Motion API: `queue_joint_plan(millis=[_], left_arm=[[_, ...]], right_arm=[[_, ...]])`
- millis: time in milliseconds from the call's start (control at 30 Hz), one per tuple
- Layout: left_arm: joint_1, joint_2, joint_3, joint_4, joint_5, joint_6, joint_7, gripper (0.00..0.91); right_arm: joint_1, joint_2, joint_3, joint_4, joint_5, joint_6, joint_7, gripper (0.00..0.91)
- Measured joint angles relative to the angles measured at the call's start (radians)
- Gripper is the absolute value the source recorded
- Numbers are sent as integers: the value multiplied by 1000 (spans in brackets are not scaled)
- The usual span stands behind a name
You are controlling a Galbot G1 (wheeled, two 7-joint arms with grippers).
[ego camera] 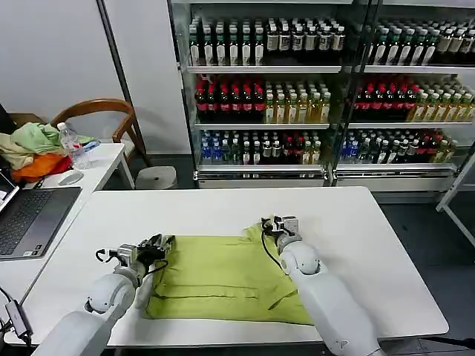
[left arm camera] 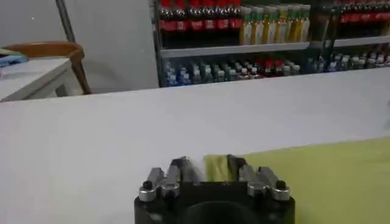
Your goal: Fold and organize the clothes.
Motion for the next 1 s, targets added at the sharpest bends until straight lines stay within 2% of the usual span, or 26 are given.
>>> queue_joint_plan(millis=[200,367,733,1000], left_arm=[[4,1,2,-3,1,-2,6,40],[12,10,-3,-14,-3,-10,7,40],[82,53,-43,-122,-39,-22,7,40],[180,94,-101,-239,-46,-34,0,40]], right_arm=[[-3,-8,2,2,1,10,-7,0],[-23,-28,-2,48,18,0,10,0],[-110,-118,26,289,87,-46,71,0],[-220,-188,68,466,104,-64,93,0]])
